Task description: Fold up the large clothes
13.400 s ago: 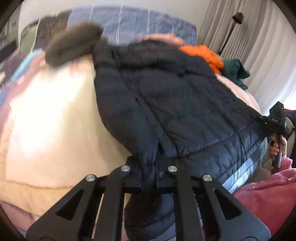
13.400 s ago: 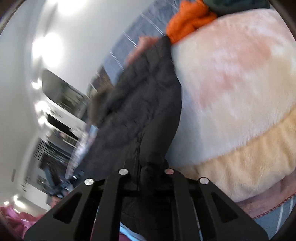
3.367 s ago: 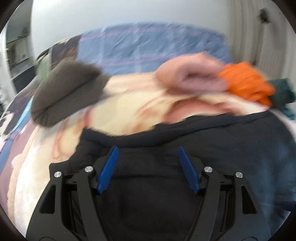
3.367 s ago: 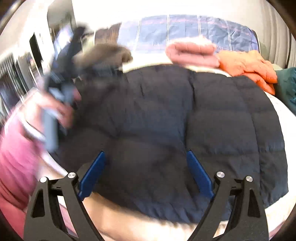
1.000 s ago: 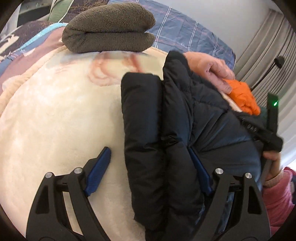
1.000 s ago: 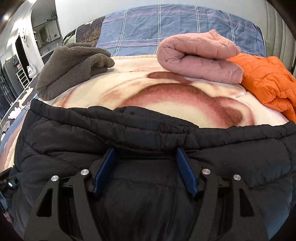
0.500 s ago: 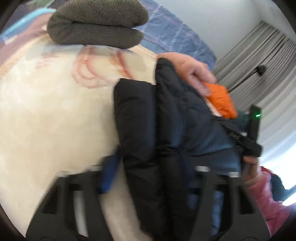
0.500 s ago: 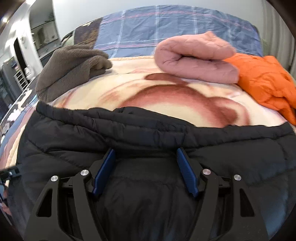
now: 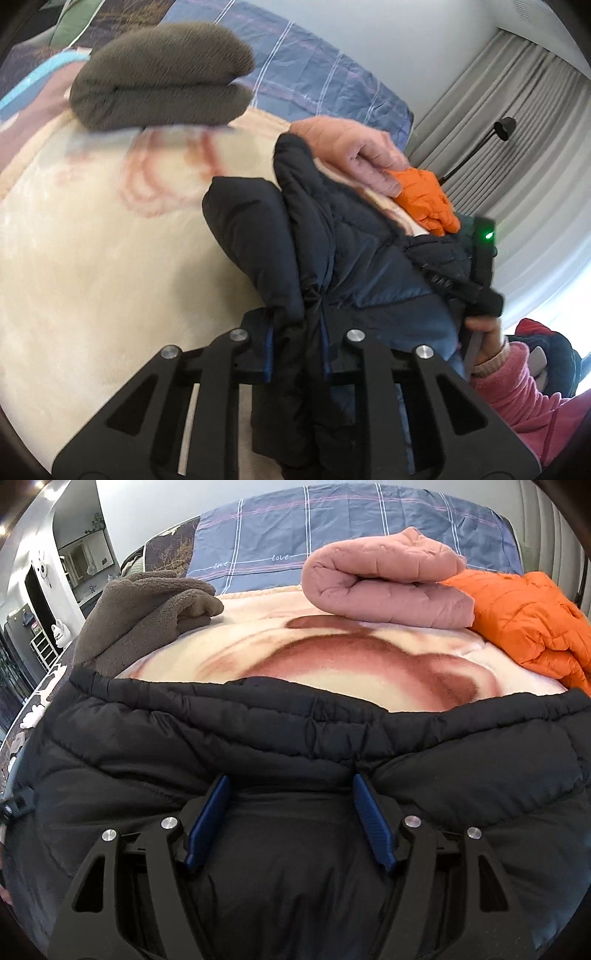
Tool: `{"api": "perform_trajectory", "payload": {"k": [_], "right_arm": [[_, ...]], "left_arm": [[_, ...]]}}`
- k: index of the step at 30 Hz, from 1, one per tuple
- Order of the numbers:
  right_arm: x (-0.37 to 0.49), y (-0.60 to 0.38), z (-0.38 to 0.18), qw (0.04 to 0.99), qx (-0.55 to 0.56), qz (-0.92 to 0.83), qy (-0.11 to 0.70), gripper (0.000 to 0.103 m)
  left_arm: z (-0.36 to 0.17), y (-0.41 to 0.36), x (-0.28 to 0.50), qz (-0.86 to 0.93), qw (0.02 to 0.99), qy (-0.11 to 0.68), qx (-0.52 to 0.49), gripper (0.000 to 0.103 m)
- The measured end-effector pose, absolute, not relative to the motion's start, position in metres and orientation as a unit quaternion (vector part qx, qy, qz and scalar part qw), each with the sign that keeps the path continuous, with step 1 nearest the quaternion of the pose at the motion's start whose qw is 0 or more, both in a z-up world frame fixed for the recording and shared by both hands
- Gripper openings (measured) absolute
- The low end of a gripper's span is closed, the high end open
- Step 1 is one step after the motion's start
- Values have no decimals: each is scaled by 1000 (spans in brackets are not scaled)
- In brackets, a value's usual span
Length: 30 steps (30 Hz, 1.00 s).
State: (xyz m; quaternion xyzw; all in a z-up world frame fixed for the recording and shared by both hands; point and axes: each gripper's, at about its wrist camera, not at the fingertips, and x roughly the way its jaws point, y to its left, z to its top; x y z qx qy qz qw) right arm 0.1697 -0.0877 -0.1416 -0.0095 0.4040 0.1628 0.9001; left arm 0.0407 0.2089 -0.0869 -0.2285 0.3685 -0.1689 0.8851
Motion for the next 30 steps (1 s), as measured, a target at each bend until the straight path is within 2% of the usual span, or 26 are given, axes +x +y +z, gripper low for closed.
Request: {"api": "perform_trajectory", "payload": {"k": [6, 13, 16, 22, 26, 28, 30], "right_arm": [[167, -90, -142, 902, -3, 170, 397, 69], [163, -95, -143, 904, 13, 182, 385, 69], [162, -96, -143, 905, 18, 186, 383, 69], [162, -111, -133, 895, 48, 209, 392, 70], [128, -142, -95, 899, 60, 212, 378, 70], [114, -157, -86, 892, 68, 252, 369, 67], [109, -165, -95, 872, 84, 281, 391, 46]], "left_arm": [[-30, 186, 37, -208, 902, 332, -181, 17], [32, 115, 41, -279, 903, 319, -75, 17], [40, 82, 49, -304, 890, 334, -66, 17], [41, 44, 72, -310, 867, 372, -116, 15], [47, 41, 69, -286, 881, 361, -107, 14], [49, 41, 67, -277, 886, 356, -104, 13], [50, 45, 65, -276, 888, 354, -105, 13]]}}
